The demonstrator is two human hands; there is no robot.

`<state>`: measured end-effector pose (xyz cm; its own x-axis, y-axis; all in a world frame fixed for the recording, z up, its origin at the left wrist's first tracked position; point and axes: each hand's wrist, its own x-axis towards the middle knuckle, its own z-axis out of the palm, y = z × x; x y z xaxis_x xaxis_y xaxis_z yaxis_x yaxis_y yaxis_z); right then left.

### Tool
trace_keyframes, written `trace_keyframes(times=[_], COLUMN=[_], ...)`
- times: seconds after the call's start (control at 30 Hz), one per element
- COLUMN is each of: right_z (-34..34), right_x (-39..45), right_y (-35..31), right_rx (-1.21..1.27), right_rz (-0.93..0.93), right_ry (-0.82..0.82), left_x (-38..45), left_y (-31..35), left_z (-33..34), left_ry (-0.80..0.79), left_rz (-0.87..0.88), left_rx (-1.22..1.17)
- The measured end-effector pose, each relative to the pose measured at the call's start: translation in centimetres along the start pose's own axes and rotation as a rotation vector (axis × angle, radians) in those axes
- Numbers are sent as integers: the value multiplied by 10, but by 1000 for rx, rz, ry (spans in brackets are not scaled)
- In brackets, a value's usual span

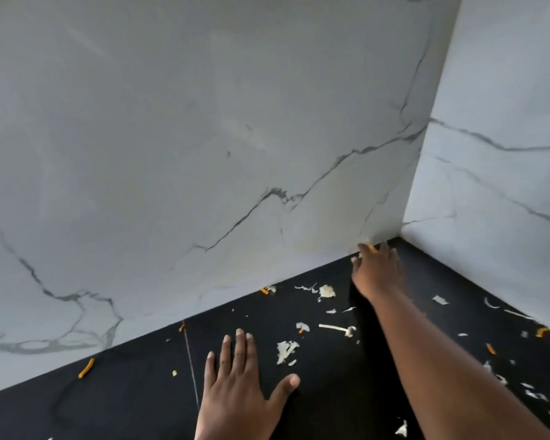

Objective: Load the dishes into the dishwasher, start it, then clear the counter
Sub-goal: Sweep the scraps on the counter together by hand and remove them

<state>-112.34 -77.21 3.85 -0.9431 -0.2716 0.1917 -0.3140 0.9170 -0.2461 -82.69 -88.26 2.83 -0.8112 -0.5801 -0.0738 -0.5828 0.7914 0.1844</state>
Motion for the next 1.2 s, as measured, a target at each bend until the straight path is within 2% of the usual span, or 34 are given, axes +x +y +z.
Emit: trace_keyframes(times=[0.1,0.17,0.27,0.33,0.5,0.63,0.77,0.9,1.07,1.2], right_z=[-2,-4,-13,-27,-71,-93,-123,-136,-150,-163], right_x=[15,16,2,-18,-116,-219,-310,-364,-414,-452], right_y=[5,8,16,18,10,16,22,14,2,6], right_rx=[-15,-6,44,166,406,359,259,238,290,210], right_rz=[40,26,-50,-80,-196,-242,-354,-346,-379,-401], right_ry=[-125,-148,-39,61,229,107,35,-38,14,177], left_x=[-4,-4,-5,-7,-12,-28,-82,-158,-237,-281], left_y=[1,1,0,-1,-2,-4,-2,-8,-29,-45], left_z=[0,-1,-1,-1,-4,-11,-32,-42,-40,-42], left_ry=[-41,-52,-45,-48,-23,10,37,28,13,-12], left_rz=[10,6,6,9,27,144,98,137,207,252], left_rx=[-22,-23,-6,9,-40,-196,-335,-325,-163,-68])
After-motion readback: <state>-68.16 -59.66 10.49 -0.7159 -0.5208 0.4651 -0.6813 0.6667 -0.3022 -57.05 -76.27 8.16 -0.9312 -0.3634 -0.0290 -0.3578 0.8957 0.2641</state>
